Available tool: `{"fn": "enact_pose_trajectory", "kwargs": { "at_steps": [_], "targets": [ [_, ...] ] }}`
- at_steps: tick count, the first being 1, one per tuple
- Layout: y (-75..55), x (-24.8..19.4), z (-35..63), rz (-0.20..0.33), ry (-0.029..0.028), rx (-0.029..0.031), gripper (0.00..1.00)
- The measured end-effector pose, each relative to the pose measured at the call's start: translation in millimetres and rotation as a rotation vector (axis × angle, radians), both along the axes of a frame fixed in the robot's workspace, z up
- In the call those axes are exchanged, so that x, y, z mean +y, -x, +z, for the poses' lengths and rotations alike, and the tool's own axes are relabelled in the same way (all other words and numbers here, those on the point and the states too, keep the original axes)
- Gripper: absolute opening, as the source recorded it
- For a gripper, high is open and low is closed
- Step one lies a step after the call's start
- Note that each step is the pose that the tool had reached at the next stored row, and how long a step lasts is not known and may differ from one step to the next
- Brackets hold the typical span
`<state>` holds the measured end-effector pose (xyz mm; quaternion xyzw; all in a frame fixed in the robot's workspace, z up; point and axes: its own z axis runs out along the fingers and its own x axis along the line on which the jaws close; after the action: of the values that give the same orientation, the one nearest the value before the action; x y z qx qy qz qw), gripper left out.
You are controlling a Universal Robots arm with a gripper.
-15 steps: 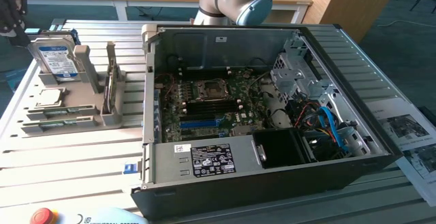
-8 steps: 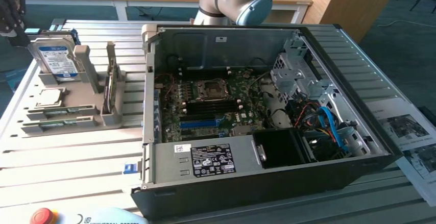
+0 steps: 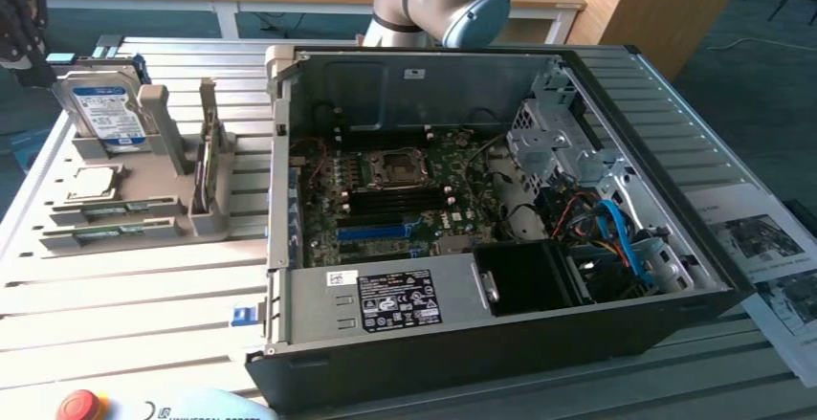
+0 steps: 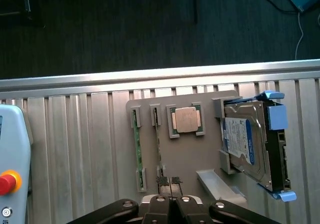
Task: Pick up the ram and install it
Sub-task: 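Pick up the ram and move it above insertion slot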
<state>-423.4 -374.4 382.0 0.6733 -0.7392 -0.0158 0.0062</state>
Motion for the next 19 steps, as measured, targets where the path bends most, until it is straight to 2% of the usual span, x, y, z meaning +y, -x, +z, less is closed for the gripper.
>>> {"fn": "enact_pose_trajectory", "kwargs": {
  "at_steps": [8, 19],
  "targets": [
    [0.0, 0.1, -0.3, 0.011, 0.0001, 0.0001, 0.11],
    [0.0, 0.0, -6.4, 0.016, 0.0002, 0.0002, 0.11]
  ]
}}
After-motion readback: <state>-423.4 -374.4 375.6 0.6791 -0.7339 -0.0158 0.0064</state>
